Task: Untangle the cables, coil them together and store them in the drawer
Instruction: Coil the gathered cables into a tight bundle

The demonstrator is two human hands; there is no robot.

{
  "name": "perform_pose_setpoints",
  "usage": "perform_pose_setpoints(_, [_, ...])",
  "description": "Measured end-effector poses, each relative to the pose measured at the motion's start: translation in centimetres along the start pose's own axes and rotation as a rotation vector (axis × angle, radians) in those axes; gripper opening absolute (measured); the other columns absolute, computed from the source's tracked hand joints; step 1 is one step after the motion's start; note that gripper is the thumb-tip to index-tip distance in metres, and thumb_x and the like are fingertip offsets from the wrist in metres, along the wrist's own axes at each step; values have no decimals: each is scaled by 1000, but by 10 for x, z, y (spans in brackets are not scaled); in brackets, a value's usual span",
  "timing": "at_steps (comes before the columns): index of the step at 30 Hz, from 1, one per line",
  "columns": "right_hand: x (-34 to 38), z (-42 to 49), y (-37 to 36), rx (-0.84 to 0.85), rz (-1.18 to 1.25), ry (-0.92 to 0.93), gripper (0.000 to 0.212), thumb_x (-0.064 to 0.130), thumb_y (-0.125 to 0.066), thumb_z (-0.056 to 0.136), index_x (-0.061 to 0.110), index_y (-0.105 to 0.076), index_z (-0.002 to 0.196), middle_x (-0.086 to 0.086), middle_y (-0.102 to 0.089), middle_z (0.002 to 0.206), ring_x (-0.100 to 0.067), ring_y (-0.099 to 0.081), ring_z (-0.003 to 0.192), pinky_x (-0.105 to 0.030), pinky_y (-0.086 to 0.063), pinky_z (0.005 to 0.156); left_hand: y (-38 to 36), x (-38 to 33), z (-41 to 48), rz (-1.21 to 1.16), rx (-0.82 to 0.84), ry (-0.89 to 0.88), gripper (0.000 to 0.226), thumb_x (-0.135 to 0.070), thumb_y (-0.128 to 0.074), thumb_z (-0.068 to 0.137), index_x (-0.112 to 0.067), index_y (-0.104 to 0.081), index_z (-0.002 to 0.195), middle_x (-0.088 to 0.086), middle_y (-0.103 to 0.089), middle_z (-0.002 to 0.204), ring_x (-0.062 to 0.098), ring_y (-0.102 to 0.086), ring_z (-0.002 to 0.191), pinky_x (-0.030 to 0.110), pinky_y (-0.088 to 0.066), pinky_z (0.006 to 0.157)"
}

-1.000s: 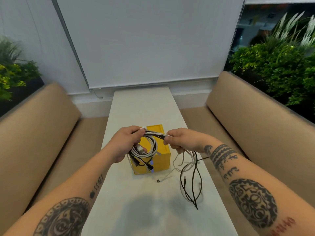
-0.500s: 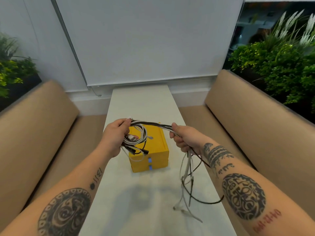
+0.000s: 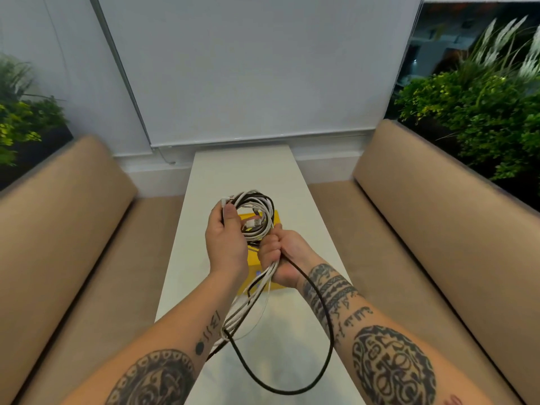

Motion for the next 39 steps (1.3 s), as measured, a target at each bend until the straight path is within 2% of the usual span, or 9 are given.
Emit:
perform_pose_setpoints(5, [3, -3, -4, -220, -503, 174, 67, 64, -16, 103, 19, -61, 81, -1, -47, 56, -10, -35, 39, -14, -29, 36, -8, 3, -7, -81, -29, 62, 25, -33, -41, 108, -18, -62, 115, -14, -57, 63, 10, -57, 55, 25, -47, 52])
perform_pose_setpoints(9, [12, -2, 1, -452, -707, 329, 69, 65, -18, 101, 11, -62, 104, -9, -52, 76, -18, -44, 50, -17, -33, 41, -11, 2, -10, -91, -65, 59, 27, -34, -42, 107, -20, -64, 111, -6, -61, 82, 11, -59, 73, 30, -50, 71])
perform_pose_setpoints(14, [20, 1, 10, -405, -559, 367, 75, 71, -23, 98, 13, -69, 112, -7, -70, 79, -20, -58, 55, -18, -32, 41, -20, 0, -11, -153, -79, 113, 26, -30, -42, 108, -12, -60, 112, -15, -56, 61, 6, -56, 59, 24, -49, 59])
perform_pose_setpoints(19, [29, -2, 10, -437, -537, 469, 56, 54, -34, 104, 7, -64, 108, -5, -59, 75, -17, -49, 53, -21, -26, 39, -13, 3, -11, 21, -156, 57, 36, -36, -41, 107, -12, -59, 126, 12, -68, 114, 11, -66, 81, 26, -52, 78])
perform_pose_setpoints(27, [24, -8, -13, -277, -642, 502, 65, 76, -47, 88, 16, -62, 108, -1, -71, 91, -16, -66, 74, -30, -49, 59, -10, -1, -16, 70, -210, 123, 37, -32, -38, 109, -16, -54, 139, -8, -62, 117, -27, -54, 67, -4, -37, 58])
perform_pose_setpoints(30, [24, -10, -23, -255, -649, 559, 77, 58, -79, 76, 12, -46, 129, -3, -67, 110, -16, -71, 88, -36, -61, 67, -9, -4, -14, 149, -173, 144, 39, -39, -37, 108, -21, -55, 137, -8, -64, 124, -2, -65, 103, 24, -51, 94])
perform_pose_setpoints(33, [29, -6, -19, -351, -638, 683, 92, 55, -83, 63, 13, -46, 137, -9, -65, 128, -24, -70, 106, -50, -60, 87, -16, 0, -18, 112, -79, 198, 36, -44, -36, 107, -21, -57, 124, -1, -70, 111, 19, -68, 103, 43, -54, 94])
perform_pose_setpoints(36, [42, -12, -16, -393, -786, 829, 33, 39, -70, 86, 20, -61, 112, -5, -70, 113, -23, -68, 103, -49, -57, 92, -20, 2, -23, 78, -22, 270, 33, -39, -35, 108, -13, -55, 106, 6, -66, 96, 25, -65, 91, 44, -53, 86])
perform_pose_setpoints(39, [54, -22, -17, -402, -973, 883, 24, 31, -63, 94, 18, -60, 114, -2, -70, 108, -22, -67, 101, -43, -56, 90, -17, 6, -26, 5, 23, 387, 21, -27, -38, 108, -13, -54, 106, 13, -67, 103, 30, -67, 93, 48, -55, 89])
Point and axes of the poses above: each hand's wrist, its own z-axis towards the middle knuckle, its own y-axis out of the back of the hand, x = y × z, the point moved 6 cm from there along z, towards the middle knuckle
